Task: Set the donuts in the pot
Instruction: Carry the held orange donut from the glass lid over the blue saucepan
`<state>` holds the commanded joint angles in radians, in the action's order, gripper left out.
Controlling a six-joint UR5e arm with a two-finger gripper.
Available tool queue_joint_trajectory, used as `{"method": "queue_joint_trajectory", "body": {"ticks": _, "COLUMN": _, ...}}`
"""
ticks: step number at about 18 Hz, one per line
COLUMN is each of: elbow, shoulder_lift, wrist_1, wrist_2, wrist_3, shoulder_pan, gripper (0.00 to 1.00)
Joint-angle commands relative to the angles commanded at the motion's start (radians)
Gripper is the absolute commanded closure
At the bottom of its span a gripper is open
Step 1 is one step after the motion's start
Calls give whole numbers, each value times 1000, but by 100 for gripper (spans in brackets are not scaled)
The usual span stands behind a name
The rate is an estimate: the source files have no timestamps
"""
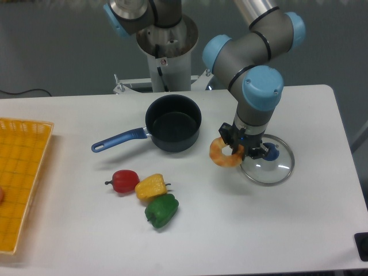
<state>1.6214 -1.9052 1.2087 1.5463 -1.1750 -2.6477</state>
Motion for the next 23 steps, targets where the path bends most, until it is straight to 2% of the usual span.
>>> {"method": "queue_joint_trajectory", "body": {"ticks": 8, "elbow": 20, "shoulder_lift": 15, "wrist_1": 2, "wrist_2": -2, "wrist_3": -2, "shoulder_pan": 2, "gripper": 65}}
{"method": "queue_joint_trajectory", "body": {"ticks": 20, "elbow": 192, "shoulder_lift": 193, "wrist_1": -9, "wrist_2": -3, "wrist_3": 12, "shoulder_pan": 31, "gripper": 64}}
{"method": "queue_joint_trajectory", "body": {"ticks": 23, "elbow": 227, "shoulder_lift": 239, "wrist_1": -9, "wrist_2": -2, "wrist_3": 41, "shoulder_pan": 78, "gripper": 63}}
